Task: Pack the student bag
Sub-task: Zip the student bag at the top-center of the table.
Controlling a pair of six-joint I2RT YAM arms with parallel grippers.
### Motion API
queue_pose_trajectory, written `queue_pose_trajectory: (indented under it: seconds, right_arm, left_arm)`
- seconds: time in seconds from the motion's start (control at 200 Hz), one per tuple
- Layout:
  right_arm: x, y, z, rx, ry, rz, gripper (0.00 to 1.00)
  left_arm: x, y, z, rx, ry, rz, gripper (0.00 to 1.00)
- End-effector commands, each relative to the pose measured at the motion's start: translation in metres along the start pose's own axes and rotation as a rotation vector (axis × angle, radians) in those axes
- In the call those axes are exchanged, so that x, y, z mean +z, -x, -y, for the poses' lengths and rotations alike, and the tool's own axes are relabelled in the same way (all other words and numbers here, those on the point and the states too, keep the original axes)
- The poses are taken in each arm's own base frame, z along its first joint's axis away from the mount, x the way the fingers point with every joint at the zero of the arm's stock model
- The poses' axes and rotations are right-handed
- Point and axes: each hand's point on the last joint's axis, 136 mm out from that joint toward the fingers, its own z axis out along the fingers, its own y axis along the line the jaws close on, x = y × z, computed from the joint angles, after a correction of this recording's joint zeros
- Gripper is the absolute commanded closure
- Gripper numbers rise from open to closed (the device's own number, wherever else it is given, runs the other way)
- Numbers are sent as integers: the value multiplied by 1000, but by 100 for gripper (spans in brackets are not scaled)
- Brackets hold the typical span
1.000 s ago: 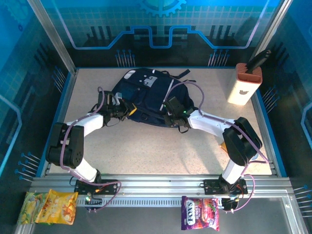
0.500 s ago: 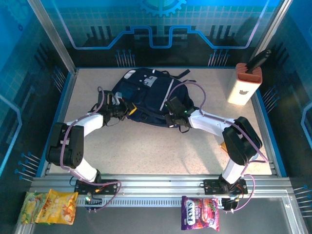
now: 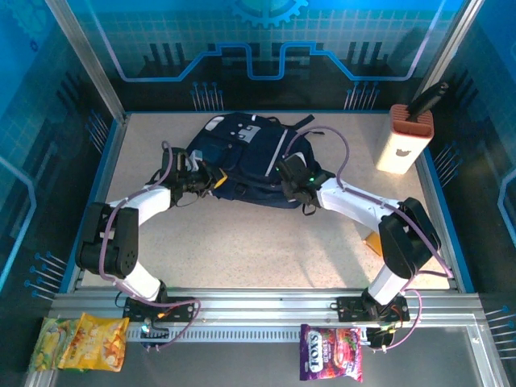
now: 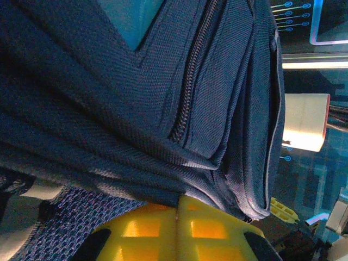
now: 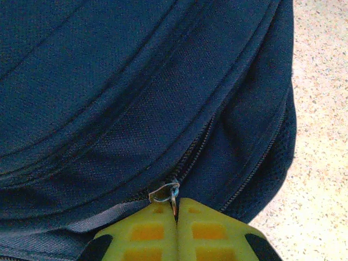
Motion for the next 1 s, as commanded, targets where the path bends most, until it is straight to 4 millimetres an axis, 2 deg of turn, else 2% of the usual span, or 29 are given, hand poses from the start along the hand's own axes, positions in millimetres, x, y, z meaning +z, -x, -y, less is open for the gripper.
queue_pose_trajectory:
  seconds: [0.0, 0.145, 0.24, 0.31, 0.42, 0.585, 0.68, 0.795, 0.86, 0.995]
  right_arm:
    - [-9, -7, 35, 13, -111, -40, 100]
    - [-23, -22, 29, 28, -50, -99, 100]
    - [-33, -43, 26, 73, -7, -197, 100]
    - [-38, -56, 18, 104, 42, -258, 100]
    - [-45, -65, -2, 139, 144, -291, 100]
    - [-56, -54, -43, 158, 319, -266, 100]
    - [-60, -45, -68, 164, 418, -253, 100]
    - [-63, -35, -89, 152, 488, -235, 100]
    - [-65, -29, -100, 147, 530, -222, 100]
    - [-68, -18, -120, 136, 598, -204, 100]
  left_arm:
    - [-3, 24, 7, 43, -4, 64, 100]
    - [7, 35, 9, 53, 1, 54, 100]
    - [17, 47, 11, 58, 3, 56, 100]
    - [26, 57, 11, 61, 14, 57, 96]
    - [34, 72, 11, 65, 36, 71, 83]
    - [27, 82, 6, 66, 89, 120, 61]
    - [16, 73, 3, 51, 94, 131, 51]
    - [1, 49, 1, 2, 69, 121, 45]
    - [-5, 33, -1, -35, 45, 110, 42]
    - [-11, -1, 8, -95, -49, 63, 41]
